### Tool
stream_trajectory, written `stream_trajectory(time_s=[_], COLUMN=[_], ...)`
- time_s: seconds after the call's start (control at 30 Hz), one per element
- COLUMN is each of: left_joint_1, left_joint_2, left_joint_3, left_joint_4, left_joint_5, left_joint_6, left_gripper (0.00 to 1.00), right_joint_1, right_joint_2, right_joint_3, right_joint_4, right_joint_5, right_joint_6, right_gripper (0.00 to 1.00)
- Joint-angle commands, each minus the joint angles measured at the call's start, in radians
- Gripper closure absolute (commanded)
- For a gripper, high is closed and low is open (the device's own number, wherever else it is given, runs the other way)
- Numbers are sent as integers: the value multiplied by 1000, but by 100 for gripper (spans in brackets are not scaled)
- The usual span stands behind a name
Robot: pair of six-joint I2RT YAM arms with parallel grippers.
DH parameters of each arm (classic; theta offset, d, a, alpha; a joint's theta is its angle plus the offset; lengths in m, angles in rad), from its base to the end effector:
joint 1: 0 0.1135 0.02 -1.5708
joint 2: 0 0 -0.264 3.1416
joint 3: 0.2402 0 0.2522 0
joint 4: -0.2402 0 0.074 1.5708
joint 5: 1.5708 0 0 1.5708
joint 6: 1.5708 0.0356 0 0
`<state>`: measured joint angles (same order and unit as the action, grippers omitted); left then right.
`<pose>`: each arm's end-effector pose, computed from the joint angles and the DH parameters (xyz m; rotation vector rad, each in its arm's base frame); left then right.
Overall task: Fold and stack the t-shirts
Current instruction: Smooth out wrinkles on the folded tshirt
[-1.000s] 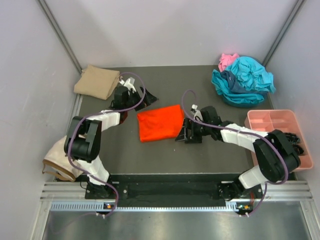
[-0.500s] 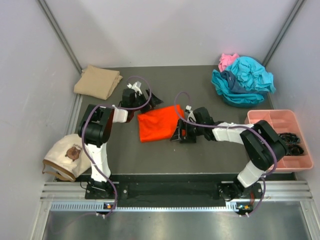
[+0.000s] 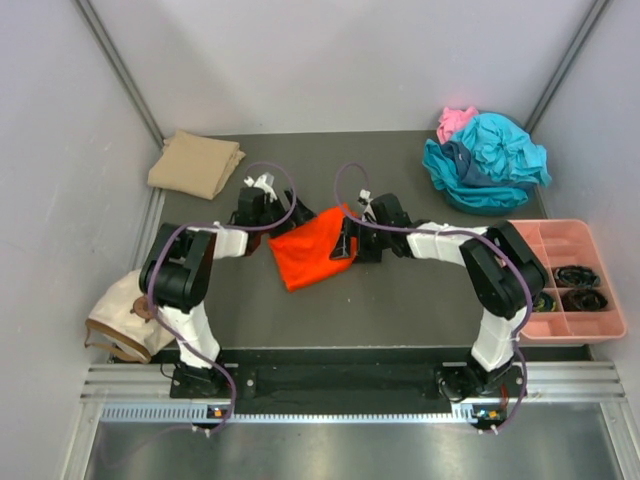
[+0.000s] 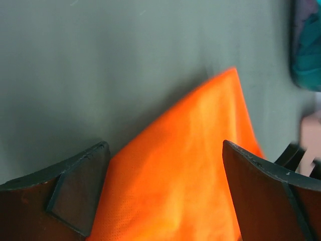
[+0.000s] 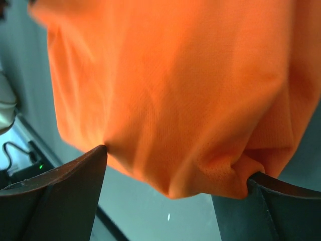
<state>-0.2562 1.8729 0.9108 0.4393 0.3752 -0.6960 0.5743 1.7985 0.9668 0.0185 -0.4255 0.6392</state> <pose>0.3649 -0.1091 0.1454 -0.2432 2.1895 -0.9495 0.2960 0.2090 0.1527 -0.1369 2.5650 1.0350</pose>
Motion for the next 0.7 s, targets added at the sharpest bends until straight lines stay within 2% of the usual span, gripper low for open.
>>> stream_trajectory(time_s=[0.0,0.17,0.33,0.5,0.67], left_joint_1=[-3,-38,-130,-198,-199], left_joint_2=[-95,-202,-285,-351,-385], left_joint_3=[-142,-295,-391,-438,-438], left_joint_4=[-171,-198,-221,-240,-292], left_joint_5=[-102,-139,-173,-200,-237], left_joint_6=[24,-26,-82,-123,-83], left_gripper=[1,1,1,1,1], right_joint_1=[9,-5,-28,-50,-63], right_joint_2=[84,150,219,260,233], right_joint_3=[113,233,348,414,391], right_joint_4=[-104,-175,-204,-235,-238], right_joint_5=[105,165,177,189,195], right_joint_6=[-75,-105,-124,-139,-144], right_gripper=[21,21,21,20,20])
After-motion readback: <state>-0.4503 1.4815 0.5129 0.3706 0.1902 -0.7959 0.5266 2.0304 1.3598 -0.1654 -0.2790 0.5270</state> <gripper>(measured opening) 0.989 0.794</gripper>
